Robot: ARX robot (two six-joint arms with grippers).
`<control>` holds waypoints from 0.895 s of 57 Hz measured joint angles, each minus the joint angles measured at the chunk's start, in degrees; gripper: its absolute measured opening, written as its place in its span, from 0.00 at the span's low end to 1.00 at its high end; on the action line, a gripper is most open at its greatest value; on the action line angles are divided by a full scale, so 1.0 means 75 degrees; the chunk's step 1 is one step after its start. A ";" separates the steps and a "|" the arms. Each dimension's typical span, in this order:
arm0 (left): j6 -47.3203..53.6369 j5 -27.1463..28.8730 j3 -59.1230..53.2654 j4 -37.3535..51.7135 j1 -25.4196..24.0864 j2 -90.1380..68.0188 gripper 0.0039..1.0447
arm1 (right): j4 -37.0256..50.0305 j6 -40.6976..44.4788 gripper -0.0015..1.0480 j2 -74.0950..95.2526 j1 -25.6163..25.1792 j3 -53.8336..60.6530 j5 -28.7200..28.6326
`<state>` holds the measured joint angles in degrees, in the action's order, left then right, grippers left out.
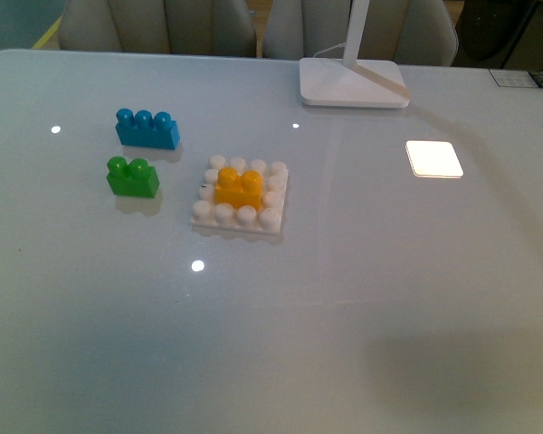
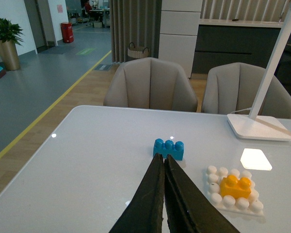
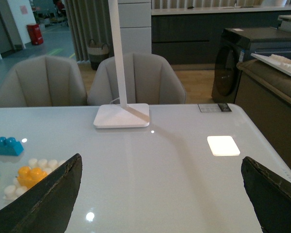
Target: Insert yellow block into base center
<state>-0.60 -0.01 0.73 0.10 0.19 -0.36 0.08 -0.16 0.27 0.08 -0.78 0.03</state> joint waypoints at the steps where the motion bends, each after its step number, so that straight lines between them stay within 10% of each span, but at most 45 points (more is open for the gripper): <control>1: 0.0000 0.0000 0.0000 0.0000 0.0000 0.0000 0.02 | 0.0000 0.0000 0.92 0.0000 0.0000 0.0000 0.0000; 33: 0.0012 0.0000 0.0000 0.0000 0.0000 0.0000 0.95 | 0.0000 0.0000 0.92 0.0000 0.0000 -0.0003 0.0000; 51: 0.0017 0.0000 0.0000 0.0000 0.0000 0.0000 0.93 | 0.0000 0.0000 0.92 0.0000 0.0000 0.0000 0.0000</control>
<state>-0.47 -0.01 0.73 0.10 0.19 -0.36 0.08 -0.16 0.27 0.08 -0.78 0.03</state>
